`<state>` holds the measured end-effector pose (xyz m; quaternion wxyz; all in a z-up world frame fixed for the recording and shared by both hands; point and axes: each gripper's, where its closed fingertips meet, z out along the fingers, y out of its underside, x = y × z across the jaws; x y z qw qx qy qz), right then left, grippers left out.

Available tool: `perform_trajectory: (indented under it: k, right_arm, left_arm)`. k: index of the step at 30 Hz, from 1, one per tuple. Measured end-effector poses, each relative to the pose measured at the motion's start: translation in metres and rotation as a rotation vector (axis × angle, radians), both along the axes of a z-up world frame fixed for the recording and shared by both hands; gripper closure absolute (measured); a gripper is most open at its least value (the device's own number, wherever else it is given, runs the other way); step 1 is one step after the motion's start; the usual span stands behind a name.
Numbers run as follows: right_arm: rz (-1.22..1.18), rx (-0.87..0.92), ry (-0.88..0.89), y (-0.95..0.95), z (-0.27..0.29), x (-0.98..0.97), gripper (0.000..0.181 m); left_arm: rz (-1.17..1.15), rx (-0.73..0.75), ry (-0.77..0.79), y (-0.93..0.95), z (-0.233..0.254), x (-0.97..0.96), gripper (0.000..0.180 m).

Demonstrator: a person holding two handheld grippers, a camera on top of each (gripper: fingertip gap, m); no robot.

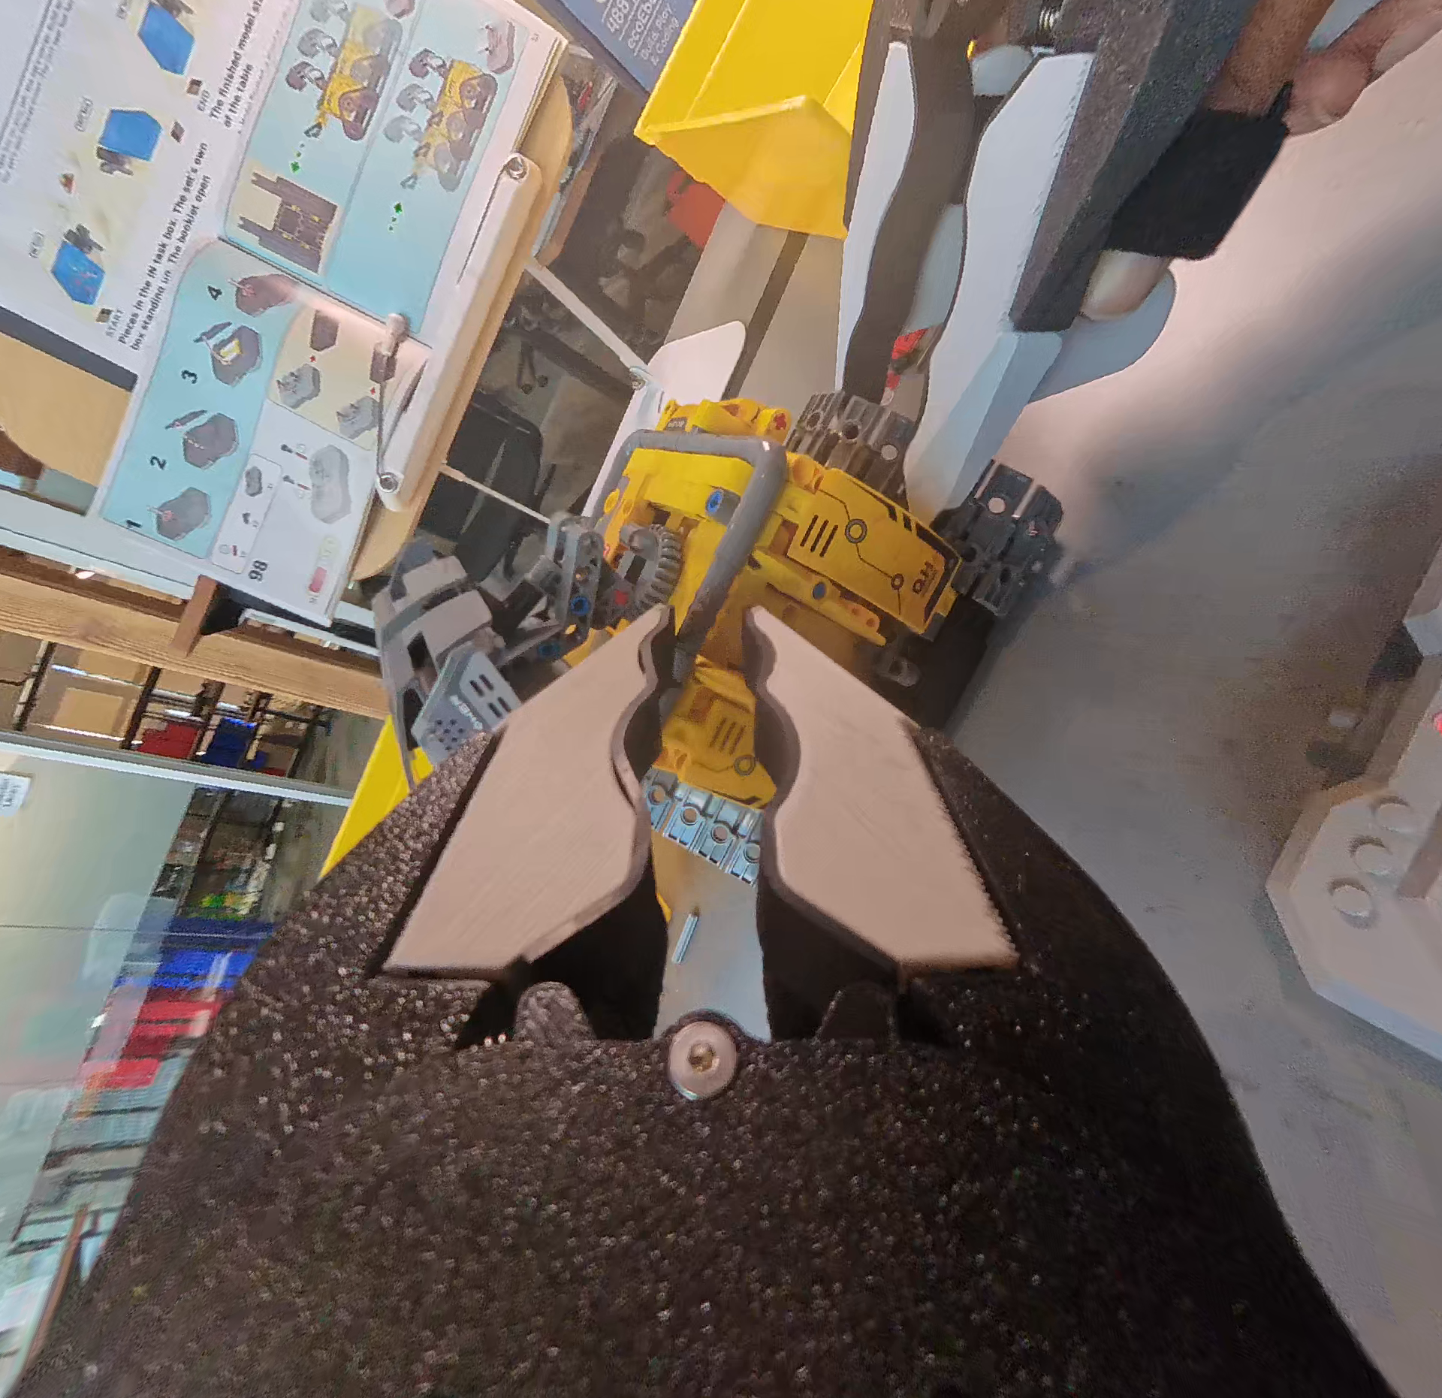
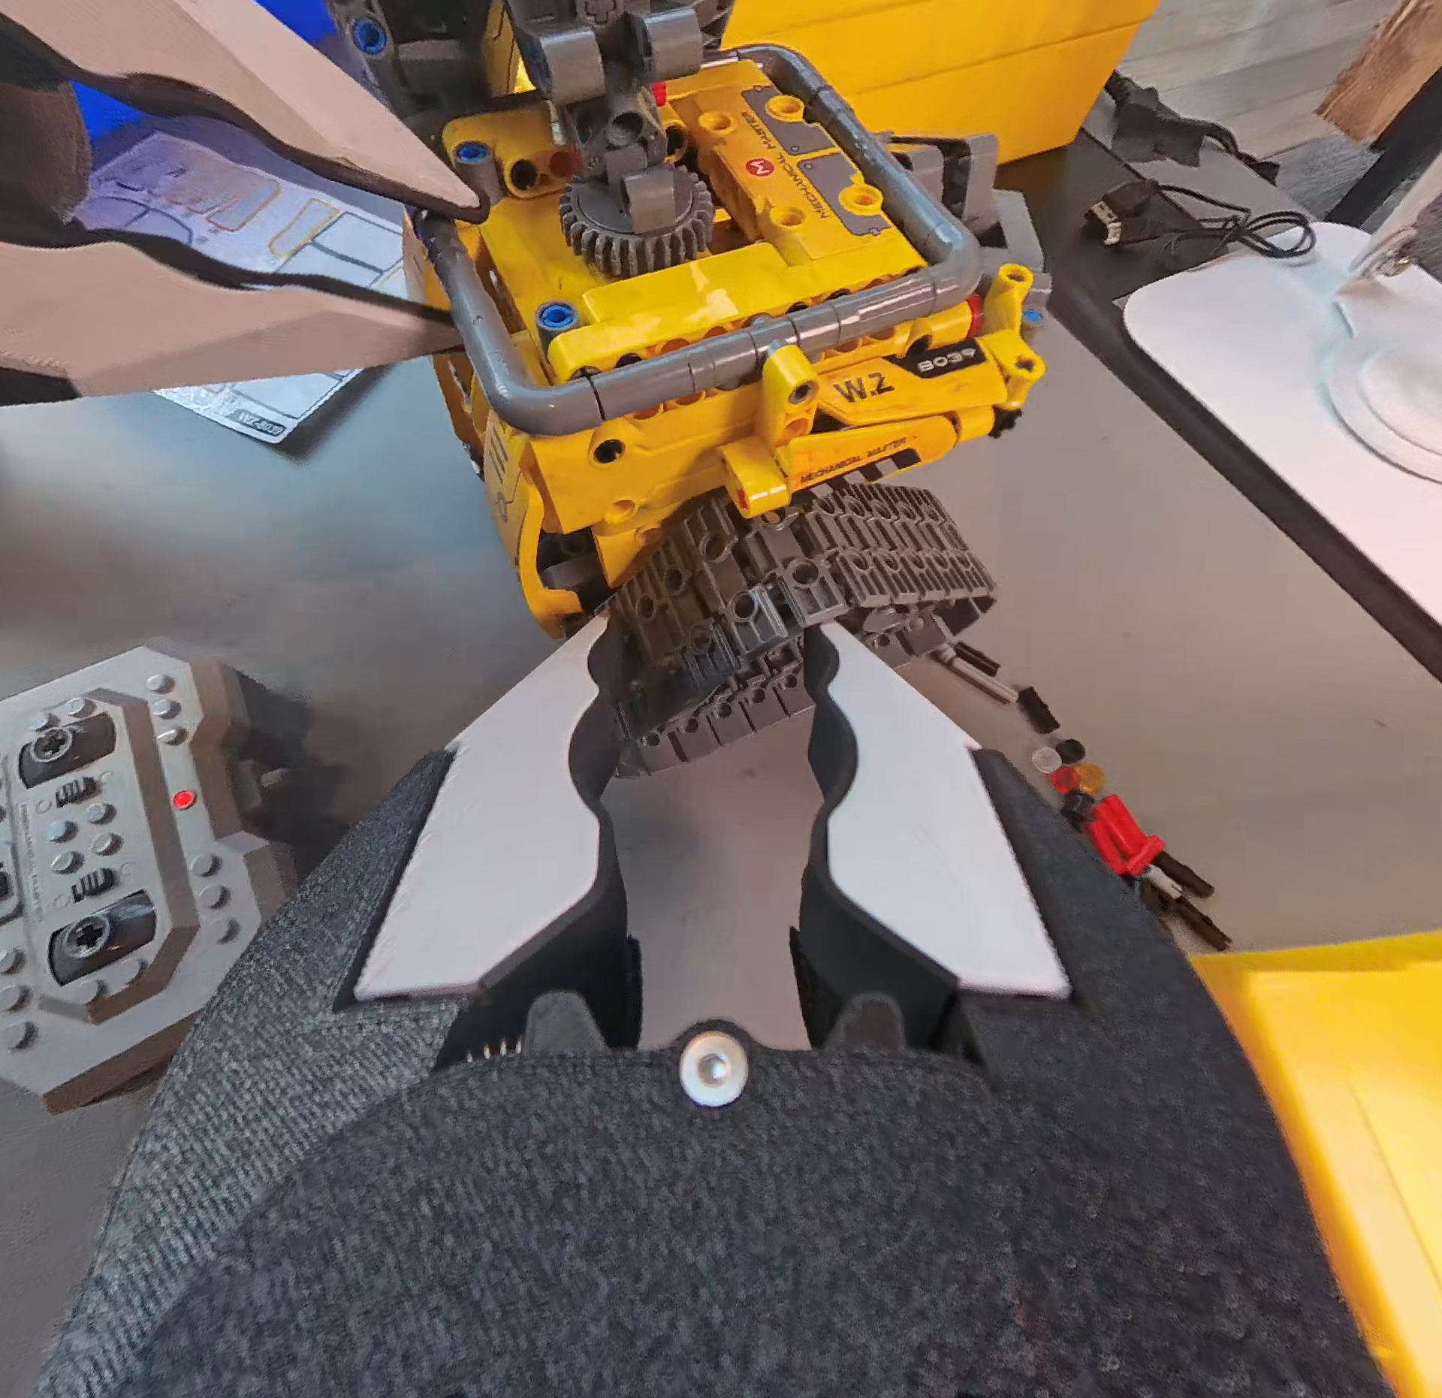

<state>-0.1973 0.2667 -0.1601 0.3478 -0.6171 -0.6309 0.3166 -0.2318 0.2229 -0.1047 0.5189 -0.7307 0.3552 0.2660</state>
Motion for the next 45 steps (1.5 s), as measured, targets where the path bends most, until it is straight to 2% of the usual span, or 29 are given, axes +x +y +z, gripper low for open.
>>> perform_trajectory:
  k: [4, 9, 11, 13, 16, 17, 19, 22, 23, 24, 25, 27, 31, 39, 43, 45]
  right_arm:
    - [-0.015, -0.001, -0.007, 0.018, 0.000, -0.001, 0.138]
    - [0.002, -0.018, -0.020, 0.022, -0.001, 0.002, 0.135]
    - [0.014, -0.035, -0.006, 0.019, -0.002, 0.002, 0.141]
    - [0.019, -0.058, 0.006, 0.017, -0.002, 0.002, 0.146]
    - [0.026, -0.071, 0.028, 0.013, -0.003, 0.000, 0.150]
    - [0.037, -0.076, 0.031, 0.011, -0.003, 0.000, 0.151]
    - [0.055, -0.077, 0.035, 0.006, -0.002, 0.000, 0.152]
    - [0.055, -0.045, 0.036, -0.001, -0.002, 0.004, 0.153]
    - [0.063, -0.040, 0.032, -0.006, -0.002, 0.007, 0.153]
    - [0.072, -0.031, 0.022, -0.012, -0.002, 0.011, 0.152]
    - [0.097, -0.029, 0.017, -0.021, -0.001, 0.017, 0.153]
    - [0.131, -0.041, 0.015, -0.038, -0.002, 0.027, 0.152]
    - [0.166, -0.071, 0.034, -0.061, -0.002, 0.042, 0.152]
    - [0.217, -0.096, 0.045, -0.083, -0.001, 0.055, 0.152]
    - [0.195, -0.166, 0.081, -0.082, 0.006, 0.057, 0.153]
    - [0.183, -0.191, 0.092, -0.079, 0.005, 0.057, 0.155]
  left_arm:
    - [-0.069, -0.002, -0.100, -0.014, 0.015, -0.004, 0.159]
    - [-0.058, 0.025, -0.425, -0.031, 0.025, -0.045, 0.151]
    - [-0.043, -0.042, -0.581, -0.031, 0.015, -0.058, 0.130]
    - [-0.036, -0.062, -0.697, -0.029, 0.009, -0.064, 0.127]
    - [0.013, -0.188, -0.822, -0.020, -0.017, -0.064, 0.108]
    - [0.012, -0.231, -0.846, -0.017, -0.027, -0.059, 0.111]
    - [-0.013, -0.299, -0.857, -0.017, -0.040, -0.046, 0.130]
    - [-0.007, -0.335, -0.810, -0.025, -0.039, -0.044, 0.138]
    - [-0.004, -0.352, -0.795, -0.031, -0.038, -0.043, 0.148]
    - [0.011, -0.355, -0.765, -0.039, -0.037, -0.045, 0.172]
    - [-0.022, -0.375, -0.755, -0.049, -0.035, -0.040, 0.174]
    - [-0.090, -0.415, -0.791, -0.071, -0.035, -0.026, 0.176]
    - [-0.159, -0.404, -0.898, -0.097, -0.037, -0.007, 0.177]
    - [-0.288, -0.437, -0.953, -0.119, -0.037, 0.007, 0.177]
    - [-0.255, -0.505, -0.890, -0.122, -0.060, 0.009, 0.176]
    - [-0.183, -0.519, -0.848, -0.117, -0.072, 0.001, 0.165]
